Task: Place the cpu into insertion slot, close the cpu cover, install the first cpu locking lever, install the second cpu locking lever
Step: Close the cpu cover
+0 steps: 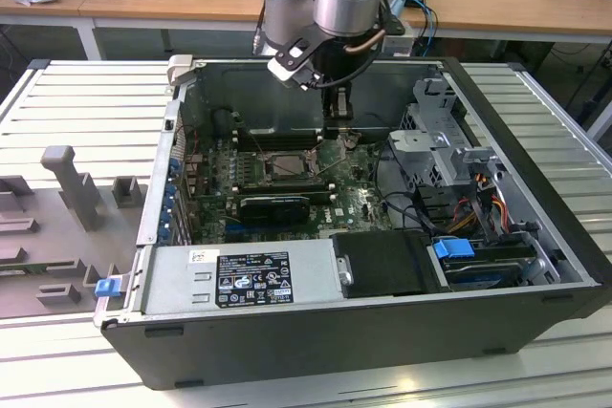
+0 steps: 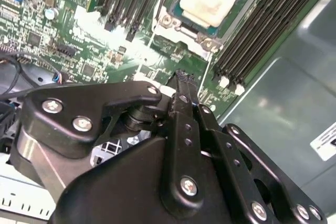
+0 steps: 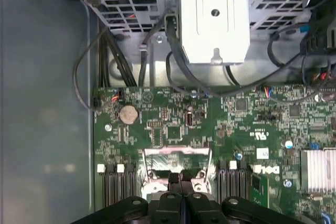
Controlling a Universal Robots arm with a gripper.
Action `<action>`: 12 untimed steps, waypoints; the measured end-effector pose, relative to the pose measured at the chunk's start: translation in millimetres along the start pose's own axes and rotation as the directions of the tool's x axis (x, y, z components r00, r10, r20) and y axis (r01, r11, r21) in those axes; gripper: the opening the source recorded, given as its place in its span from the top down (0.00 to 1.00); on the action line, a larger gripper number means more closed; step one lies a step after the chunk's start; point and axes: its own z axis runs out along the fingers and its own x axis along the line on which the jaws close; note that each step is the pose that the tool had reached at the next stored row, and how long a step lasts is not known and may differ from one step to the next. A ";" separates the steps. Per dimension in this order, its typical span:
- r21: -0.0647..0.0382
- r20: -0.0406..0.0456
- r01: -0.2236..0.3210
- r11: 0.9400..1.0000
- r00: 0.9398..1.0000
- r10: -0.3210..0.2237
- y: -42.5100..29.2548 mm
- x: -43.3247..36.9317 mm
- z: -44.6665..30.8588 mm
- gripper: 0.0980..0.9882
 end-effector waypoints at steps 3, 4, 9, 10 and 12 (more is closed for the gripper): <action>0.000 0.000 0.000 1.000 1.000 0.000 6.3 0.2 0.3 0.99; 0.000 0.000 0.000 1.000 1.000 0.000 8.4 0.2 0.5 0.99; 0.000 -0.001 0.024 1.000 1.000 -0.024 15.5 0.3 4.5 0.99; 0.001 -0.001 0.029 1.000 1.000 -0.029 17.3 0.4 5.8 0.99; 0.001 -0.001 0.032 0.999 0.999 -0.032 20.0 0.5 7.0 0.99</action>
